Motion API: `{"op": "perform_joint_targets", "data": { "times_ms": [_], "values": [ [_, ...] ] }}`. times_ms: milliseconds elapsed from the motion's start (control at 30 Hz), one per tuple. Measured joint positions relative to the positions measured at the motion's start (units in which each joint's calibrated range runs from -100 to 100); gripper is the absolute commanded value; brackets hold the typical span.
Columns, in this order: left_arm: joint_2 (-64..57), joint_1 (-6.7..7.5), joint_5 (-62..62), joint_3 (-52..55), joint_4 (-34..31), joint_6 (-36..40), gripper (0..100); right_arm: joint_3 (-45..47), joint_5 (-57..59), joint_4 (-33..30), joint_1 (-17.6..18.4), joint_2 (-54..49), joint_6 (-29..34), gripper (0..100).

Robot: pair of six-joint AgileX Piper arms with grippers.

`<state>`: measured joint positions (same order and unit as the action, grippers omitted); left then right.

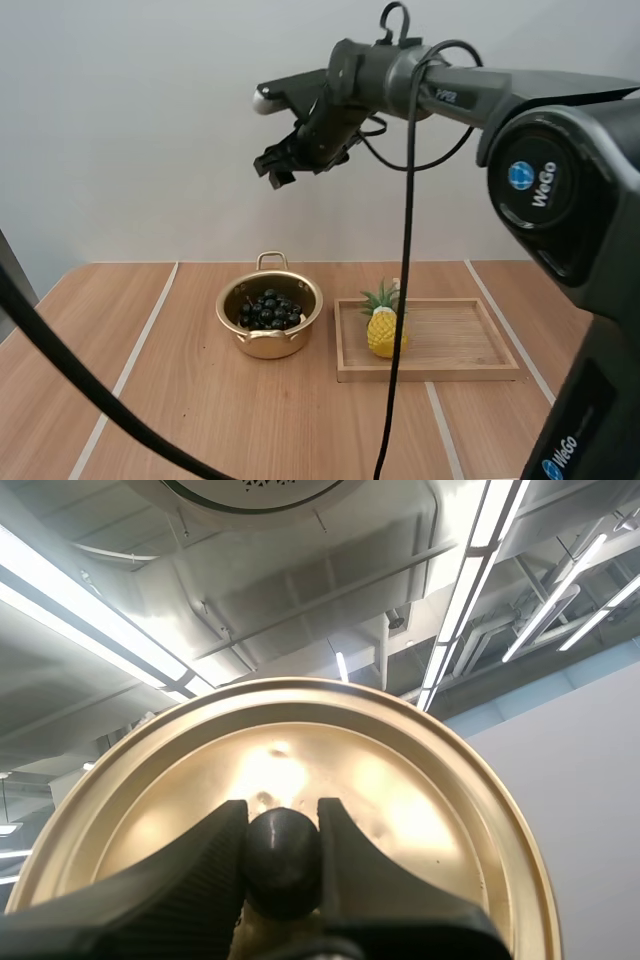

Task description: Open the pot, put the grape inside, and close it

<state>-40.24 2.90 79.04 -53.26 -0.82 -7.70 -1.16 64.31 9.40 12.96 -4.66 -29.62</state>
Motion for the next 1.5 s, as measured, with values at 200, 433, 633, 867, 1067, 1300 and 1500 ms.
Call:
{"op": "perform_joint_targets", "data": {
  "times_ms": [200, 433, 633, 867, 1067, 1300, 1500],
  "values": [
    [0.0, 0.0, 0.0, 0.0, -0.1, 0.0, 0, 0.0, -5.2, 0.3, -5.4, -8.6, 0.4, 100],
    [0.3, 0.0, -0.2, 0.0, -0.1, 0.1, 0, 0.0, -7.5, 0.3, -11.3, -16.8, 0.4, 100],
    [2.2, 0.0, 0.2, 0.0, -0.1, 0.6, 0, 0.0, -7.5, 0.3, -14.3, -23.3, 0.5, 100],
    [5.2, 0.0, 1.0, 0.0, -0.1, 1.3, 0, 0.0, -7.8, 0.0, -16.8, -31.7, 0.9, 0],
    [8.8, 0.0, 12.6, 0.0, -0.2, 4.1, 0, 0.0, -8.1, -3.2, -17.1, -37.8, 7.4, 0],
    [16.2, 0.0, 21.0, 0.2, -0.2, 7.3, 0, 0.0, -7.7, -4.4, -17.1, -41.7, 8.4, 0],
    [19.8, 0.0, 21.0, 3.5, 0.2, 8.5, 0, 0.0, -0.6, -5.0, -17.1, -42.5, 8.6, 0]
  ]
}}
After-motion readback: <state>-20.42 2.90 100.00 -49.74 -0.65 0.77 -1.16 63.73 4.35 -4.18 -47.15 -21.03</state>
